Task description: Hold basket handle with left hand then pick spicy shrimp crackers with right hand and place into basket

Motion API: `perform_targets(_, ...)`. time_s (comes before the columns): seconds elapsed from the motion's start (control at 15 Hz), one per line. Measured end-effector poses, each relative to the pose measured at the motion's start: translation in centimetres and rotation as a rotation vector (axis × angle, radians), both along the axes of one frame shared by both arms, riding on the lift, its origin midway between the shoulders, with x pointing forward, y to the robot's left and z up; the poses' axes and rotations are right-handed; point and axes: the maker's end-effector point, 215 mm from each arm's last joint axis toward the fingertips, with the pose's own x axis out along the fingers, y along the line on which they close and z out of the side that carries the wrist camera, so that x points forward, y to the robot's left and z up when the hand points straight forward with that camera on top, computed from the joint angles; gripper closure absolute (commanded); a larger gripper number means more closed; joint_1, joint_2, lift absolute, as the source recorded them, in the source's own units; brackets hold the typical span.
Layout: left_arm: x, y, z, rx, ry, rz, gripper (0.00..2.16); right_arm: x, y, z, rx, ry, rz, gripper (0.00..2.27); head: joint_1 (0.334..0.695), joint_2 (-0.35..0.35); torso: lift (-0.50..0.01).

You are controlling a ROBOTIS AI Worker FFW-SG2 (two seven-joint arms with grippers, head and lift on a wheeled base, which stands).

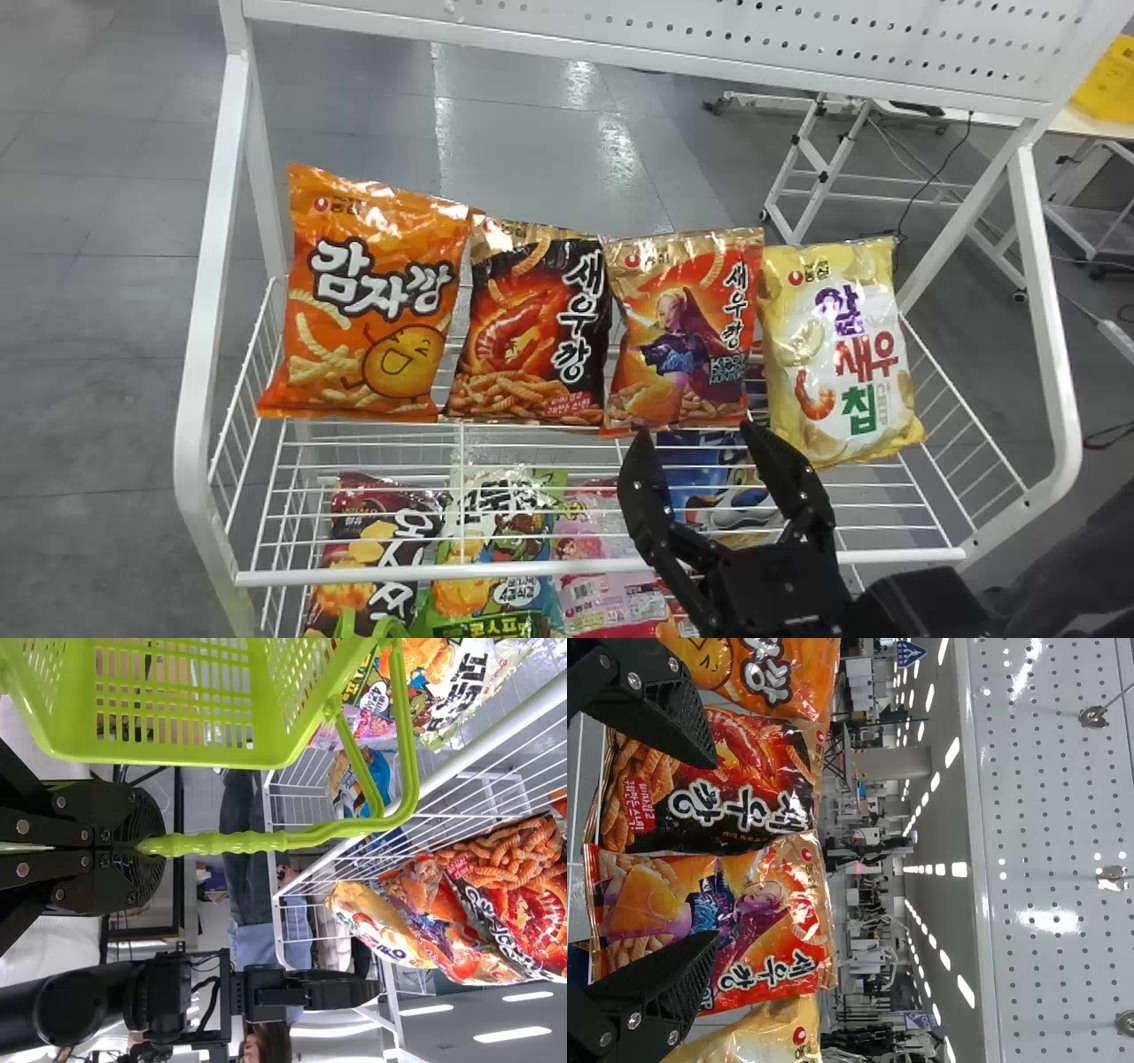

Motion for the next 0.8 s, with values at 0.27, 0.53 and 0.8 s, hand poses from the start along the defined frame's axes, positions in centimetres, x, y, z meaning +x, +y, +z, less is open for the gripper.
perform_targets(0.27,0.0,0.0,0.03,0.0,-0.001,0.0,1.9,-0.01,0.08,0.04,0.002,0.0,0.001,0.16,0.695,-0.245,-0.037)
perform_targets(0.53,-0.03,-0.01,0.06,0.001,-0.001,-0.001,1.9,-0.01,0.08,0.07,0.003,-0.001,0.001,0.16,0.695,-0.245,-0.037)
perform_targets(0.8,-0.04,-0.02,0.09,0.0,-0.002,-0.001,1.9,0.04,0.1,0.12,0.003,-0.002,0.001,0.16,0.695,-0.245,-0.037)
